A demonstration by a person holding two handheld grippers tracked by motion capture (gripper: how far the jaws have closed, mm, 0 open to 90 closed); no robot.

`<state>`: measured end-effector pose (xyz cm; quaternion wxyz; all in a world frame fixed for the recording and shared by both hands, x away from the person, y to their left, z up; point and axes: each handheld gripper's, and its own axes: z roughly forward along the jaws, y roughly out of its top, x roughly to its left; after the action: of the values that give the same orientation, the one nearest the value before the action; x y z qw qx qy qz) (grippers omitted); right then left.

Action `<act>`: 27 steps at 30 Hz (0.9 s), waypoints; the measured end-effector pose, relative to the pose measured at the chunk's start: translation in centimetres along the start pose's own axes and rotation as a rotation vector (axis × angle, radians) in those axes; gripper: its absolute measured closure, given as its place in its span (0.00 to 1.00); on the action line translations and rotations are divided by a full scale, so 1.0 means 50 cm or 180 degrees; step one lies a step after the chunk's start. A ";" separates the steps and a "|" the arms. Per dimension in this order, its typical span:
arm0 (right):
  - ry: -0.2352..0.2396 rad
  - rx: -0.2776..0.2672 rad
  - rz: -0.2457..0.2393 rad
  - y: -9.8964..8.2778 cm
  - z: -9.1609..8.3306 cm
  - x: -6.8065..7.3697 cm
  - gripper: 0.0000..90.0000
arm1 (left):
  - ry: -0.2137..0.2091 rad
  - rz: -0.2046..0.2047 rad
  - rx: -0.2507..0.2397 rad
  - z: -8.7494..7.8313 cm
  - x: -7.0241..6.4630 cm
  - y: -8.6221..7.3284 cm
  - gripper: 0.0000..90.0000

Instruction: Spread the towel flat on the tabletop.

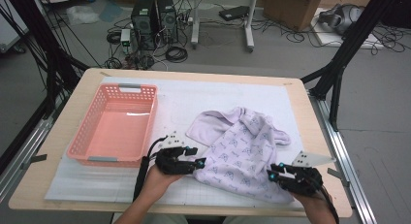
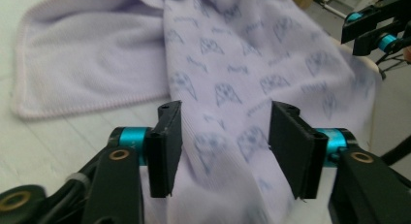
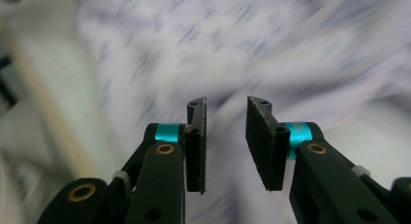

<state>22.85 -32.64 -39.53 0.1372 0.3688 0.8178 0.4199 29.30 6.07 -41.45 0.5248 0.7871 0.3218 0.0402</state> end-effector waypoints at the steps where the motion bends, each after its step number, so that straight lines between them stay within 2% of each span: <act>1: -0.0095 -0.0089 0.0063 0.006 0.000 -0.010 0.75 | 0.0007 0.0000 -0.0001 0.009 0.005 0.011 0.50; 4: -0.0270 -0.0357 0.0258 0.025 0.004 -0.046 0.71 | 0.0023 -0.0003 -0.0049 0.044 0.021 0.040 0.50; 8: -0.0495 -0.0378 0.0365 0.056 0.028 -0.088 0.70 | 0.0112 0.0084 -0.0083 0.093 0.041 0.065 0.50; 11: -0.0633 -0.0393 0.0424 0.073 0.045 -0.113 0.69 | 0.0094 -0.0034 -0.0065 0.125 0.055 0.070 0.51; 15: -0.0658 -0.0341 0.0478 0.088 0.066 -0.136 0.68 | 0.0080 -0.0027 0.0012 0.166 0.057 0.079 0.50; 17: -0.0677 -0.0294 0.0489 0.090 0.077 -0.143 0.64 | 0.0072 -0.0002 0.0159 0.189 0.058 0.081 0.50; 18: -0.0686 -0.0274 0.0519 0.091 0.081 -0.145 0.62 | 0.0070 0.0056 0.0214 0.198 0.056 0.081 0.52; 21: -0.0705 -0.0280 0.0552 0.088 0.086 -0.151 0.60 | 0.0090 0.0206 0.0400 0.222 0.046 0.074 0.62; 22: -0.0706 -0.0280 0.0563 0.086 0.086 -0.153 0.60 | 0.0093 0.0247 0.0462 0.225 0.044 0.071 0.70; 23: -0.0712 -0.0281 0.0571 0.084 0.085 -0.154 0.60 | 0.0073 0.0343 0.0546 0.227 0.041 0.068 0.80; 24: -0.0720 -0.0275 0.0590 0.080 0.084 -0.157 0.60 | 0.0072 0.0398 0.0547 0.226 0.037 0.067 0.95; 26: -0.0725 -0.0282 0.0644 0.072 0.081 -0.160 0.60 | 0.0066 0.0420 0.0443 0.210 0.031 0.069 0.96; 27: -0.0733 -0.0280 0.0646 0.067 0.079 -0.162 0.60 | 0.0062 0.0371 0.0375 0.197 0.030 0.071 0.96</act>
<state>32.19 -34.88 -39.99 0.2029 0.4889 0.7360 0.4220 36.08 -1.88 -43.22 0.4711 0.8335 0.2824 0.0593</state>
